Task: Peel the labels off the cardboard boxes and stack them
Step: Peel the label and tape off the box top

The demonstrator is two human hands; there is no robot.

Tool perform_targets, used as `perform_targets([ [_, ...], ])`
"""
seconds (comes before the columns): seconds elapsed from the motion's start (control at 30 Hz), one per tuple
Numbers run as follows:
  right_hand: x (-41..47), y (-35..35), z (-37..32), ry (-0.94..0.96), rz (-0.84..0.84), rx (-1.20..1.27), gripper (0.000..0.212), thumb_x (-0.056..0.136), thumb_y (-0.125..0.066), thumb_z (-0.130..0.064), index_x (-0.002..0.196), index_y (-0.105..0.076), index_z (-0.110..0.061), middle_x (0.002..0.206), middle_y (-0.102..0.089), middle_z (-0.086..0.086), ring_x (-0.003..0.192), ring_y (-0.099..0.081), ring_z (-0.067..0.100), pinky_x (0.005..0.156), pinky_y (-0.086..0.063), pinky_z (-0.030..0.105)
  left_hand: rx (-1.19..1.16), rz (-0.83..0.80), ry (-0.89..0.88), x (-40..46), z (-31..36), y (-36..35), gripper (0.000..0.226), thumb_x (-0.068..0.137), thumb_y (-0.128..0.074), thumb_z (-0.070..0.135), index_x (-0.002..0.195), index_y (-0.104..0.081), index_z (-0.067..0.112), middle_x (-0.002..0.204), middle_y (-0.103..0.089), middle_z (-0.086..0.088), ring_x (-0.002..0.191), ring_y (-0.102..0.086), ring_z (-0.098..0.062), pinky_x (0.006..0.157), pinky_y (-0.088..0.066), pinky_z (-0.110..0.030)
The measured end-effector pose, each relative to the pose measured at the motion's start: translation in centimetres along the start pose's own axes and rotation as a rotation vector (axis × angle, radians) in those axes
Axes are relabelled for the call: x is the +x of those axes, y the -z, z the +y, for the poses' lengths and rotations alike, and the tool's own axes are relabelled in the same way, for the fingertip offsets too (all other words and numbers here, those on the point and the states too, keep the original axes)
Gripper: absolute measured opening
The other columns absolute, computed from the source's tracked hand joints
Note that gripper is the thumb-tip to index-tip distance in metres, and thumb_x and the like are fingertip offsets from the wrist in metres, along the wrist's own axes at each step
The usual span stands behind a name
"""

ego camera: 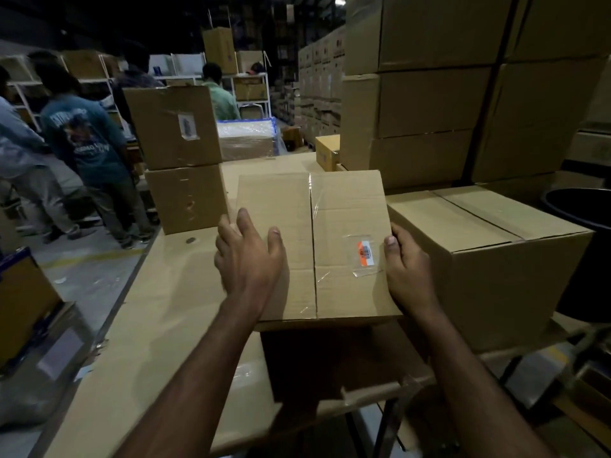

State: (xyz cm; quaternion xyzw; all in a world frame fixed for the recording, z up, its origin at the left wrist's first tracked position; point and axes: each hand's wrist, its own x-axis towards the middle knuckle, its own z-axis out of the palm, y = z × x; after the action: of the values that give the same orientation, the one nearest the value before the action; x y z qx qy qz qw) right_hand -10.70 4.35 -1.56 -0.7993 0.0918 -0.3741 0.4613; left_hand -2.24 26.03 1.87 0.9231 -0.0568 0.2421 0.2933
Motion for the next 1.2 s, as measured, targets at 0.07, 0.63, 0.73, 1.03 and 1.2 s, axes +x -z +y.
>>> perform_targets([
  [0.07,0.2,-0.1,0.0,0.021,0.010,-0.031,0.030,0.106,-0.041,-0.022,0.132,-0.056,-0.015,0.105,-0.066,-0.009,0.098,-0.066,0.009,0.083,-0.057,0.042,0.059,0.047,-0.078,1.0,0.8,-0.4,0.058,0.099,-0.045,0.039,0.149,-0.032,0.012,0.157,-0.023,-0.023,0.145,-0.023,-0.039,0.116,-0.023,-0.057],
  [0.63,0.7,-0.5,0.7,0.094,-0.001,-0.094,0.033,0.103,-0.039,-0.029,0.132,-0.054,-0.022,0.112,-0.066,-0.003,0.101,-0.064,0.010,0.080,-0.055,0.033,0.195,0.022,-0.468,7.8,7.2,-4.8,0.065,0.097,-0.030,0.059,0.146,-0.041,0.017,0.145,-0.046,-0.010,0.141,-0.033,-0.028,0.121,-0.005,-0.058],
  [0.73,0.9,-0.6,0.0,0.121,0.113,-0.223,0.040,0.102,-0.047,-0.019,0.142,-0.046,-0.015,0.130,-0.053,0.006,0.116,-0.052,0.015,0.091,-0.045,0.026,0.182,0.033,-0.472,7.8,7.1,-5.0,0.063,0.097,-0.031,0.058,0.144,-0.043,0.018,0.143,-0.047,-0.009,0.139,-0.035,-0.028,0.121,-0.006,-0.058],
  [1.03,1.3,-2.2,-2.1,0.167,0.117,-0.416,0.040,0.082,-0.052,-0.026,0.119,-0.057,-0.012,0.114,-0.053,0.008,0.104,-0.046,0.020,0.085,-0.048,0.048,0.172,0.063,-0.483,7.8,6.9,-5.1,0.063,0.096,-0.029,0.057,0.142,-0.044,0.017,0.142,-0.048,-0.009,0.139,-0.036,-0.027,0.121,-0.007,-0.057],
  [1.2,1.0,-2.0,-2.1,0.180,0.106,-0.430,0.033,0.082,-0.052,-0.027,0.110,-0.058,-0.011,0.109,-0.052,0.007,0.099,-0.045,0.020,0.083,-0.048,0.047,0.193,0.076,-0.492,7.7,6.8,-5.3,0.063,0.096,-0.027,0.057,0.143,-0.043,0.017,0.141,-0.047,-0.010,0.138,-0.036,-0.028,0.121,-0.008,-0.058],
])
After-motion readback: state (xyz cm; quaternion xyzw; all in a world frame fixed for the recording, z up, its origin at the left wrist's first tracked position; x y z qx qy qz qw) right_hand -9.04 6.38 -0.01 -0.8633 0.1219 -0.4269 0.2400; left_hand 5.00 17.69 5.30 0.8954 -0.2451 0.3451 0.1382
